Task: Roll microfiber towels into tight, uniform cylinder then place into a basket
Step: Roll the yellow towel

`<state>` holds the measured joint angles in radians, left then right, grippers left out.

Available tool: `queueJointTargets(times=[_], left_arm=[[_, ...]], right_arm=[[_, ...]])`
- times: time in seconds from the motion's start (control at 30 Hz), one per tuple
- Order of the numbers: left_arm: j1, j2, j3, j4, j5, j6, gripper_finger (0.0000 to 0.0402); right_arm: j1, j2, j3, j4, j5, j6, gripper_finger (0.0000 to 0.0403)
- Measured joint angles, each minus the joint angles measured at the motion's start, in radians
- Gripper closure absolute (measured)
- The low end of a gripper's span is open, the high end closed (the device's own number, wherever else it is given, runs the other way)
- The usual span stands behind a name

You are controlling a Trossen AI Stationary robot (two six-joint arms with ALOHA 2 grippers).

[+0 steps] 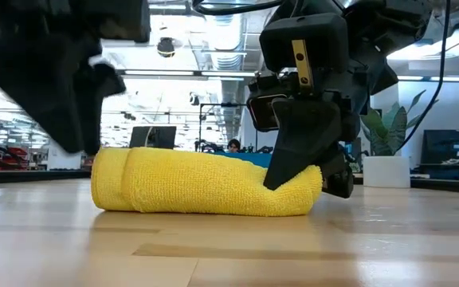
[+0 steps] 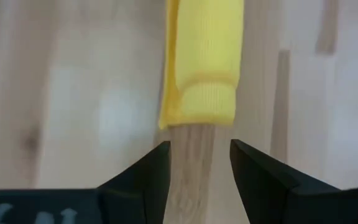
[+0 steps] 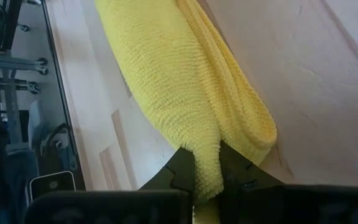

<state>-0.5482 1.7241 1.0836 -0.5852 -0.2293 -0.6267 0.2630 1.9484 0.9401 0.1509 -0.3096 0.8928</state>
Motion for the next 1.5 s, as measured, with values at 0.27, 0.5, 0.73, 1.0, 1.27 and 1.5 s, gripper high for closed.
queueJointTargets(times=[0.27,0.5,0.73,1.0,1.27,1.5], left_arm=[[-0.058,-0.037,-0.006,0.212,-0.162,0.186,0.0244],[-0.033,-0.033,-0.074,0.414,-0.141,0.268,0.0244],[0.017,0.042,-0.113,0.588,-0.014,0.288,0.0244],[0.058,0.046,-0.121,0.550,-0.025,0.284,0.0244],[0.080,0.096,-0.120,0.505,0.015,0.242,0.0244],[0.067,0.015,-0.109,0.480,-0.018,0.267,0.0244]], right_arm=[[-0.003,0.000,0.000,0.003,0.000,-0.001,0.0351],[-0.003,0.000,0.000,0.002,0.000,-0.001,0.0351],[-0.003,0.000,0.000,0.016,0.000,-0.002,0.0351],[-0.003,0.001,0.000,0.008,-0.002,-0.002,0.0351],[-0.003,0.001,0.000,0.013,-0.002,-0.001,0.0351],[-0.003,0.001,0.000,0.011,-0.004,0.005,0.0351]])
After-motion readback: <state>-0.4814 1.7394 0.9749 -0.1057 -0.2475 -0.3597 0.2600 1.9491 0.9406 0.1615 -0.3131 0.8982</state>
